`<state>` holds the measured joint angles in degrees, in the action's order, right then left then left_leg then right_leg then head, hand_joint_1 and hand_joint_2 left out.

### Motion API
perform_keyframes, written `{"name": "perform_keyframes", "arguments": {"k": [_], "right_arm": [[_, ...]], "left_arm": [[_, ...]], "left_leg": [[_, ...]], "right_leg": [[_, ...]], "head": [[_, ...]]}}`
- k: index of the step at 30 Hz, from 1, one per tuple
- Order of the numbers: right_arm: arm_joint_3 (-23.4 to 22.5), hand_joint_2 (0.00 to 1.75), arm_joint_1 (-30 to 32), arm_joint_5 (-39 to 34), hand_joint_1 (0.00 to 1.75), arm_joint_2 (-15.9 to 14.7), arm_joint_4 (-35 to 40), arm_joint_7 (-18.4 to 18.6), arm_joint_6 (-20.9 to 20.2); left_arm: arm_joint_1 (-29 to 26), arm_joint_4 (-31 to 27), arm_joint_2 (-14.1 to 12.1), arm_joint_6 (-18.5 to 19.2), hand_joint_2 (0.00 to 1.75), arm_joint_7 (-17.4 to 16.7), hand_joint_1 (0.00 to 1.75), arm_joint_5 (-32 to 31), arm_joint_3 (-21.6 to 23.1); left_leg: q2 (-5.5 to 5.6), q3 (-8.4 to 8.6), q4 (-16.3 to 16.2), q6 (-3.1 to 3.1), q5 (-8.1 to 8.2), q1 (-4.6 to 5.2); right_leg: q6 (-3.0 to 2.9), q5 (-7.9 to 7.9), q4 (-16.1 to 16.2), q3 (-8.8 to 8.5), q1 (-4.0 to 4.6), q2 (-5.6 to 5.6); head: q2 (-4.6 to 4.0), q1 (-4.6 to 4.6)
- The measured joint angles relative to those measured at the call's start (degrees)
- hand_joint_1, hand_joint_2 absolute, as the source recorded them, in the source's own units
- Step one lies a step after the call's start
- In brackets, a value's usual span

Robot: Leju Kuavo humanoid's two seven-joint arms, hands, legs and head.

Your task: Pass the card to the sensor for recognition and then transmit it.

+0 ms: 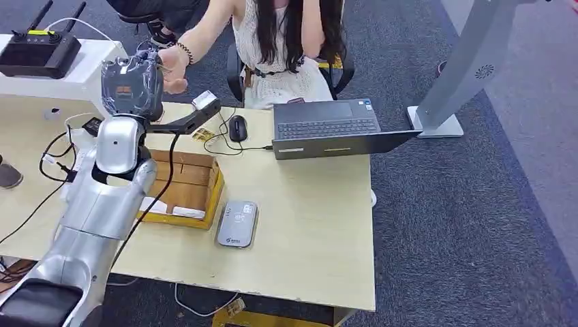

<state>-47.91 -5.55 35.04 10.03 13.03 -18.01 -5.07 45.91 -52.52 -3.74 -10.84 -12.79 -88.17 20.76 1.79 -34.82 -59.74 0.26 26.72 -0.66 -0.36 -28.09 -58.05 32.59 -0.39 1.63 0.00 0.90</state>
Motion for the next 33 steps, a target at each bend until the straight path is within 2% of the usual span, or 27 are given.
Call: {"name": "perform_keyframes", "arguments": {"k": [5, 6, 11, 15, 18, 21, 24, 28, 30, 33], "right_arm": [[0.00, 0.00, 0.01, 0.00, 0.00, 0.00, -0.04, -0.02, 0.02], [0.00, 0.00, 0.02, 0.02, 0.00, 0.00, -0.07, -0.02, 0.02], [0.00, 0.00, 0.05, 0.31, 0.00, 0.02, -0.07, 0.04, 0.09], [0.00, 0.00, 0.21, 0.39, 0.00, 0.15, -0.13, 0.22, 0.72], [0.00, 0.00, 0.26, 0.35, 0.00, 0.72, -0.22, -0.20, 2.12], [0.00, 0.00, 0.31, 0.33, 0.00, 1.40, -0.48, -0.48, 2.49], [-0.02, 0.00, 0.36, 0.02, 0.00, 1.68, -0.59, -0.83, 2.71], [-0.70, 0.00, 0.87, -1.62, 0.00, 1.92, -0.61, -2.03, 3.48], [-1.42, 0.00, 1.34, -2.14, 0.00, 2.01, -0.61, -2.51, 3.48], [-1.90, 0.00, 1.64, -2.29, 0.00, 2.03, -0.61, -2.58, 3.45]], "left_arm": [[-0.08, 0.33, -0.26, -0.46, 1.75, 0.02, 1.75, 0.00, -0.02], [-0.10, 0.44, -0.28, -0.48, 1.75, 0.13, 0.00, 0.00, -0.02], [-0.27, 1.18, -0.35, -0.74, 1.75, -0.35, 0.00, 0.00, -0.02], [-1.35, 1.57, -0.28, -2.67, 1.75, -0.61, 0.00, 0.00, -0.02], [-2.80, 1.49, -0.15, -4.57, 1.75, 1.36, 0.00, 0.02, -0.61], [-5.66, -0.99, 0.57, -6.06, 1.75, 4.49, 0.00, 0.07, -2.32], [-10.18, -6.61, 1.27, -6.19, 1.75, 8.38, 0.00, 0.83, -4.29], [-20.65, -18.81, 1.77, -5.97, 1.75, 13.75, 0.00, 4.13, -4.96], [-26.33, -24.84, 1.81, -5.88, 1.75, 14.71, 0.00, 4.55, -4.94], [-30.41, -30.06, 1.73, -5.77, 1.75, 14.73, 0.00, 4.81, -4.94]], "left_leg": [[0.00, 0.00, 0.00, 0.00, 0.00, 0.00], [0.00, 0.00, 0.00, 0.00, 0.00, -0.01], [0.00, 0.00, 0.01, 0.00, 0.00, -0.01], [0.00, 0.00, 0.01, 0.00, 0.00, 0.00], [-0.01, 0.01, 0.00, 0.00, 0.00, 0.00], [-0.03, 0.01, 0.01, 0.00, 0.01, 0.00], [-0.06, 0.01, 0.02, 0.00, 0.03, 0.00], [-0.11, 0.04, 0.03, 0.02, 0.19, 0.01], [-0.12, 0.02, 0.02, 0.03, 0.21, 0.00], [-0.08, -0.02, 0.02, 0.03, 0.21, 0.00]], "right_leg": [[0.00, 0.00, 0.00, 0.00, 0.00, 0.00], [0.00, 0.00, 0.00, 0.00, 0.00, 0.00], [0.00, 0.00, 0.00, 0.00, 0.00, 0.00], [0.00, 0.00, 0.00, 0.00, 0.00, 0.00], [0.00, 0.00, 0.00, 0.00, 0.00, 0.01], [0.00, -0.01, 0.00, 0.01, 0.00, 0.04], [0.01, -0.02, 0.01, 0.01, 0.00, 0.06], [0.07, -0.10, 0.05, 0.00, -0.02, 0.14], [0.10, -0.15, 0.08, 0.03, -0.02, 0.16], [0.10, -0.16, 0.08, 0.04, -0.01, 0.11]], "head": [[0.00, 0.02], [0.00, 0.00], [0.00, 0.00], [0.00, 0.00], [0.00, 0.00], [0.00, 0.04], [0.00, 0.02], [0.00, 0.02], [0.00, 0.04], [0.00, 0.04]]}}
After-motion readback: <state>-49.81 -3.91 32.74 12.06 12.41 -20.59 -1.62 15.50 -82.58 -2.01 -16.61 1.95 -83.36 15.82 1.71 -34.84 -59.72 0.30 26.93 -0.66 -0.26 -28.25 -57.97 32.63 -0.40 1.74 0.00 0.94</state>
